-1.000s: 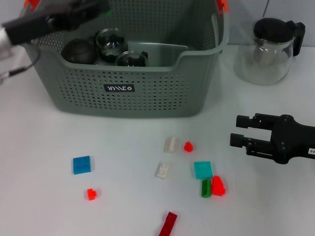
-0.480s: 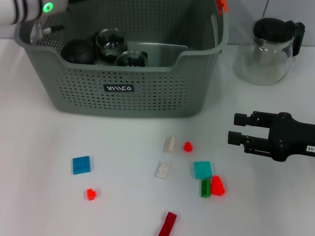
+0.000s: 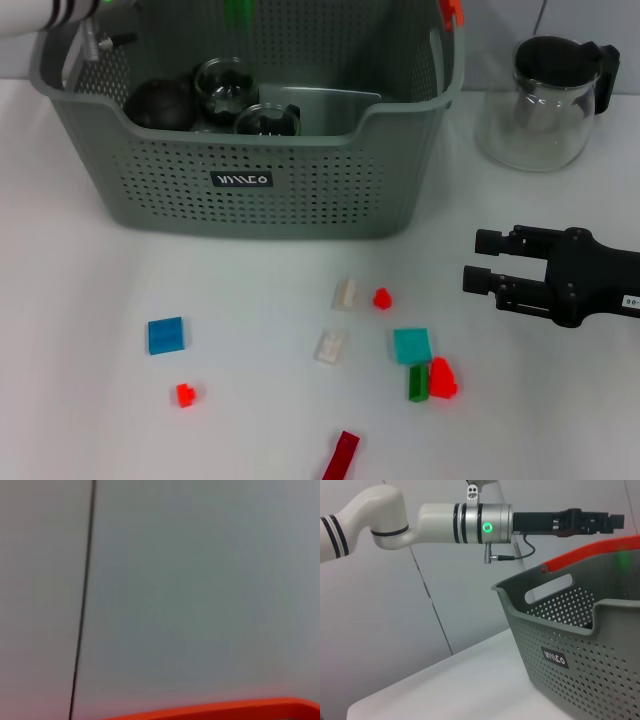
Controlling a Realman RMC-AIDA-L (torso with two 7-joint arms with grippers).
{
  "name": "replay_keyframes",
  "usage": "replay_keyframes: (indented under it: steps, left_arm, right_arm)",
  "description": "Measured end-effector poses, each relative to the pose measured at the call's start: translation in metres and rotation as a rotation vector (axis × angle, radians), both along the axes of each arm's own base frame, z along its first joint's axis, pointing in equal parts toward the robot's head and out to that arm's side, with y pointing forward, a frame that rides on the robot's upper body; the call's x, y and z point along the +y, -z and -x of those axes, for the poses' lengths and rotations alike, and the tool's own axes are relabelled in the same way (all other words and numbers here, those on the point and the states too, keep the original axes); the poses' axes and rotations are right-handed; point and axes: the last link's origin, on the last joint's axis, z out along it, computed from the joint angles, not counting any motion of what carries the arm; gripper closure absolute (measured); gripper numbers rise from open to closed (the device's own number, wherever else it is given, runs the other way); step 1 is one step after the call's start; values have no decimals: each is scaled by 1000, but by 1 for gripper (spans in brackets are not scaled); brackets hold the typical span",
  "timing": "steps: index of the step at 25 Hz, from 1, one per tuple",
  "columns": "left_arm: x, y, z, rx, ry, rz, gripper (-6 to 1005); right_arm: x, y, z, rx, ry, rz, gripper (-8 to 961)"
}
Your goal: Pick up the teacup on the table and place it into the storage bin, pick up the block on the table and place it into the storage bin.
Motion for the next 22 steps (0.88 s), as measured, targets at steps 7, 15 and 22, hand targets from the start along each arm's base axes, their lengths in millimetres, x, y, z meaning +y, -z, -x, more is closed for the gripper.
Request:
replay_keyframes:
  steps: [7,15,22]
  left_arm:
    - [-28,-21,17,-245,46,-35,496]
    - [-136,-44,69,-421,425,102,502]
    - [-221,-21,136,-182,447,149,507]
  right_arm:
    - [0,0,0,1,-1,1,315]
    - [1,0,-2,-1,7,-2,315]
    - [2,1,-1,-4,6,-7,315]
